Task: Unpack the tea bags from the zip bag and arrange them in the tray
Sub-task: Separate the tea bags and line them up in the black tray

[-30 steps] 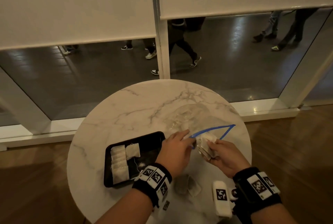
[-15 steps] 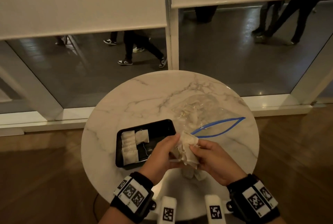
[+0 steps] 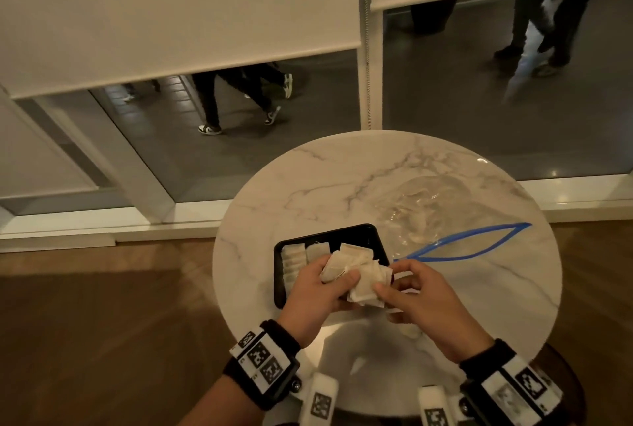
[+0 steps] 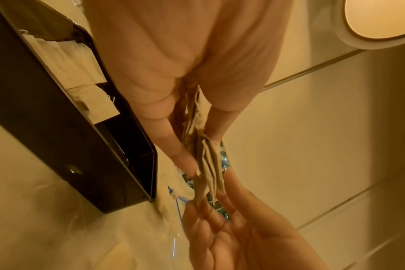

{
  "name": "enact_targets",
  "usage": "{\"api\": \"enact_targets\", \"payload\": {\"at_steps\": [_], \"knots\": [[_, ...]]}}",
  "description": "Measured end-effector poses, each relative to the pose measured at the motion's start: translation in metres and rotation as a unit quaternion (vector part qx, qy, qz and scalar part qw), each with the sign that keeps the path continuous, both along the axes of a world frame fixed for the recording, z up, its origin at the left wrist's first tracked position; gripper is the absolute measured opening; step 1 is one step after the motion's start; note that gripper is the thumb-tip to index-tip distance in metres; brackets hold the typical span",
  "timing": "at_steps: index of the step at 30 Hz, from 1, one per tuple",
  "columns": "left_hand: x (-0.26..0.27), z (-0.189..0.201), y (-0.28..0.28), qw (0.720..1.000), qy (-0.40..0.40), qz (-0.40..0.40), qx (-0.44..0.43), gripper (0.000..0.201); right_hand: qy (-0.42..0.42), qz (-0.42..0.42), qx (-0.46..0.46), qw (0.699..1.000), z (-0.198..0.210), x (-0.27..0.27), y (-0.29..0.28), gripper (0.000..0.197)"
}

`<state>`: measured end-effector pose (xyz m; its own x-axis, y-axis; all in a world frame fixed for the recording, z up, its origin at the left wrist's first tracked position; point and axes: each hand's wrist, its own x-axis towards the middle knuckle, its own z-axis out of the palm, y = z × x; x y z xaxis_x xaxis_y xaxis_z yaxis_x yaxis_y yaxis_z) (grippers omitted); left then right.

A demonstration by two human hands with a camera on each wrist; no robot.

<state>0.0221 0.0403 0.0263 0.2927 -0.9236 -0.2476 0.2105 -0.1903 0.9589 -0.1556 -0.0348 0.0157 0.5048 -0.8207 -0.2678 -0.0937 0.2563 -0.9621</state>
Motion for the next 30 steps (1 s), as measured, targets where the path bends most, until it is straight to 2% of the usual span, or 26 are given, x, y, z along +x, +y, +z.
{"api": "enact_targets", "payload": {"at_steps": [3, 8, 15, 18, 23, 30], "knots": [[-0.003, -0.003, 0.001, 0.999, 0.012, 0.034, -0.009, 0.028, -0.005, -0.019, -0.026, 0.999, -0.001, 0.006, 0.002, 0.030], [-0.011, -0.008, 0.003, 0.997, 0.005, 0.074, -0.025, 0.026, -0.004, -0.038, -0.079, 0.996, -0.001, 0.012, 0.000, 0.019], [-0.012, -0.009, 0.004, 0.996, 0.015, 0.079, -0.024, 0.025, 0.040, -0.039, -0.116, 0.992, -0.008, 0.027, -0.001, 0.026], [-0.007, -0.008, 0.005, 0.997, 0.024, 0.068, -0.026, 0.027, 0.028, -0.035, -0.130, 0.991, -0.007, 0.030, -0.001, 0.020], [0.003, -0.008, 0.012, 0.997, 0.040, 0.047, -0.042, 0.035, 0.002, -0.025, -0.128, 0.991, 0.004, 0.032, -0.001, 0.018], [0.010, -0.014, 0.020, 0.995, 0.030, 0.085, -0.047, 0.035, -0.019, -0.061, -0.078, 0.995, 0.007, 0.036, -0.001, 0.006]]}}
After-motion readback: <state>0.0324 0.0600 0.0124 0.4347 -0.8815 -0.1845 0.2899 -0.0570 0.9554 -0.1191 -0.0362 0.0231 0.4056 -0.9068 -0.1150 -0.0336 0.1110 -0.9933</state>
